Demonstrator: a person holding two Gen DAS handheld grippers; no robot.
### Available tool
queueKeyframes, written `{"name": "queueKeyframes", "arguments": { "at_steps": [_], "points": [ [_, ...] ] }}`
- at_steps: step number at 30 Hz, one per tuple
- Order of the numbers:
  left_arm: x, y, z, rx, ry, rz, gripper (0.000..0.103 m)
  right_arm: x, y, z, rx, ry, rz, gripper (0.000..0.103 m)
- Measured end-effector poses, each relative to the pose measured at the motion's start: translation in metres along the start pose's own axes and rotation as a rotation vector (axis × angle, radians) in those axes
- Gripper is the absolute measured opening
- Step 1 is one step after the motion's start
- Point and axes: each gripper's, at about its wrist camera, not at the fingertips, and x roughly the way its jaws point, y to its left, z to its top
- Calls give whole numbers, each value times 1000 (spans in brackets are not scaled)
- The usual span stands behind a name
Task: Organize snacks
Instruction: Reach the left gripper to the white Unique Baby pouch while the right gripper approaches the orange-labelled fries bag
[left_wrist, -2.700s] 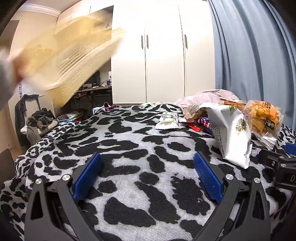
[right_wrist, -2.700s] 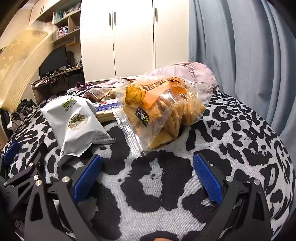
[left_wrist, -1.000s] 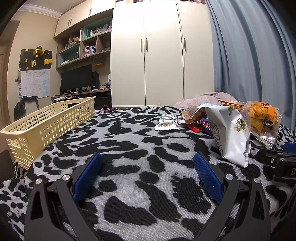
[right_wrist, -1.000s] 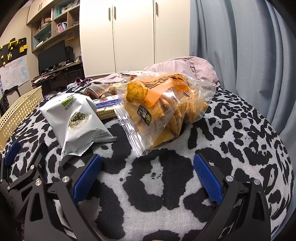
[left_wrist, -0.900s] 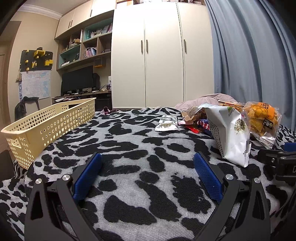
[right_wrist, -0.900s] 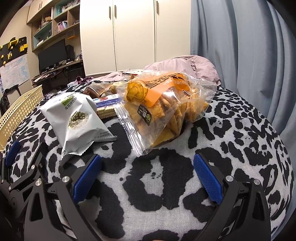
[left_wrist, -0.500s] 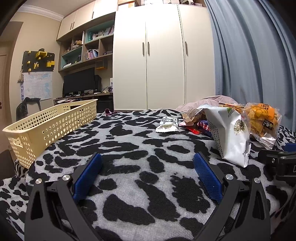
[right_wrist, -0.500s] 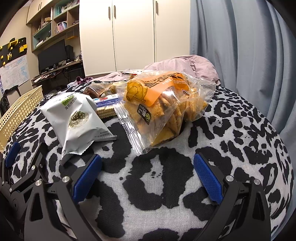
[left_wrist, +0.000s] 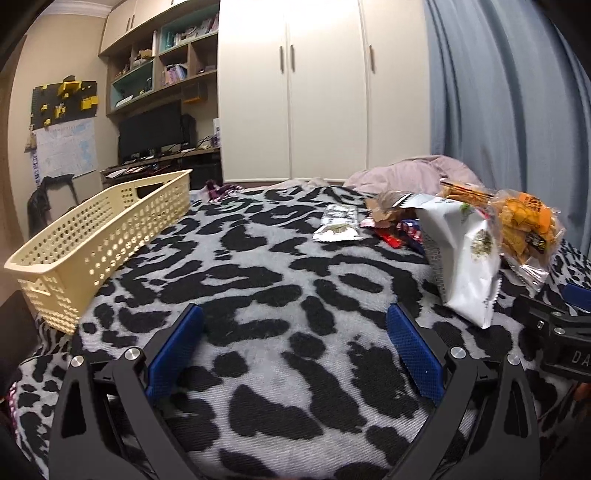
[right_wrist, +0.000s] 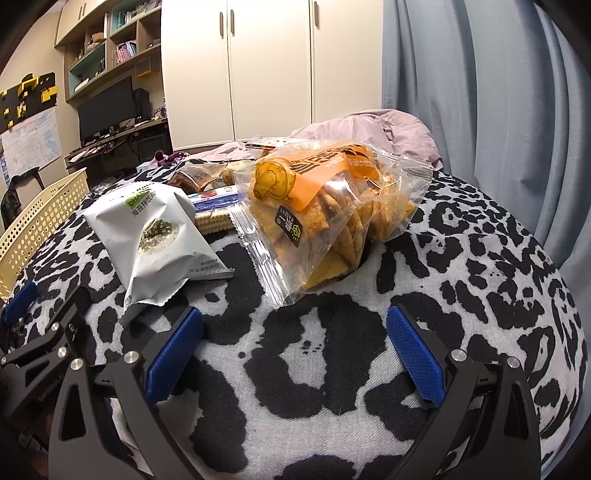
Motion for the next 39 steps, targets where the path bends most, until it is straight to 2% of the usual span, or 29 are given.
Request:
{"name": "queueKeyframes", "arguments": {
  "at_steps": [5, 12, 15, 22, 33, 39],
  "points": [
    [4, 5, 11, 2, 76, -15, 101, -1, -2, 2, -7, 14, 7, 98],
    [-2, 10, 35, -7, 89, -43, 101, -2, -5, 5, -14, 28, 15, 98],
    [1, 9, 47, -5, 141, -76, 101, -3, -7, 5, -15, 32, 24, 98],
    [5, 7, 53, -79, 227, -161, 101, -8, -14, 4, 4, 27, 36, 98],
    [9, -18, 61, -70, 232, -213, 101, -11, -36, 14, 53, 5, 12, 98],
    [14, -35, 66, -58, 261, -250, 101, -11, -44, 20, 61, 1, 6, 98]
  ]
}}
